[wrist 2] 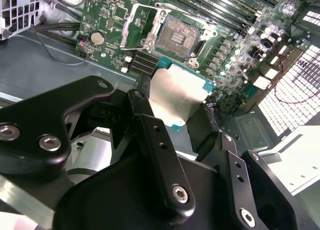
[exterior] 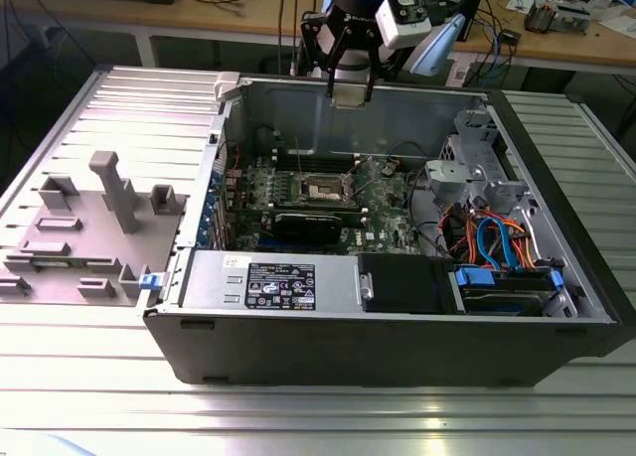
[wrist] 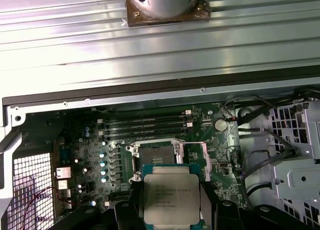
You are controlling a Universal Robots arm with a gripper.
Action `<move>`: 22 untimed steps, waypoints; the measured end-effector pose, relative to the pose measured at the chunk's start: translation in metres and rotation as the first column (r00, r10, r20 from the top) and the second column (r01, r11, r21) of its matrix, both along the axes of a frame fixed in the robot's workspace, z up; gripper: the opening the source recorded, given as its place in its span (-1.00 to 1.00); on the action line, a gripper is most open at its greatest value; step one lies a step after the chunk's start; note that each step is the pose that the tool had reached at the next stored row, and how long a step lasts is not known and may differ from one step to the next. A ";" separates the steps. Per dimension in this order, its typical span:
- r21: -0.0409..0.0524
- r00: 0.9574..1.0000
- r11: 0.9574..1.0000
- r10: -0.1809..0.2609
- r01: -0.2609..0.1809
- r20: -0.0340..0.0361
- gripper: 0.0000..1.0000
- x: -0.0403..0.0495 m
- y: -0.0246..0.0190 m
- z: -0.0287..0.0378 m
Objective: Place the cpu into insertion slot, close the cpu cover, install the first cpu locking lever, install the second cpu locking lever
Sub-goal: 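Place the cpu into insertion slot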
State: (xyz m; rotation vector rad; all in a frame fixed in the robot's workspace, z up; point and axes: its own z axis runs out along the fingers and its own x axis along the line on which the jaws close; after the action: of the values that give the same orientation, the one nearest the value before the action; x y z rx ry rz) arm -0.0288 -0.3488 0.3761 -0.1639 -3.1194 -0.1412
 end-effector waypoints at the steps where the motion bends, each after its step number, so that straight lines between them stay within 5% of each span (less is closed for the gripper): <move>1: 0.000 1.000 1.000 -0.001 0.001 0.000 0.07 0.0000 0.0000 0.0000; 22: 0.000 1.000 1.000 -0.016 0.016 0.000 0.07 0.0000 0.0000 0.0000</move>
State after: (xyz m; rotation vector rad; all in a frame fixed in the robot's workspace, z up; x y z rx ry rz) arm -0.0288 -0.3488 0.3761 -0.1896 -3.1187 -0.1414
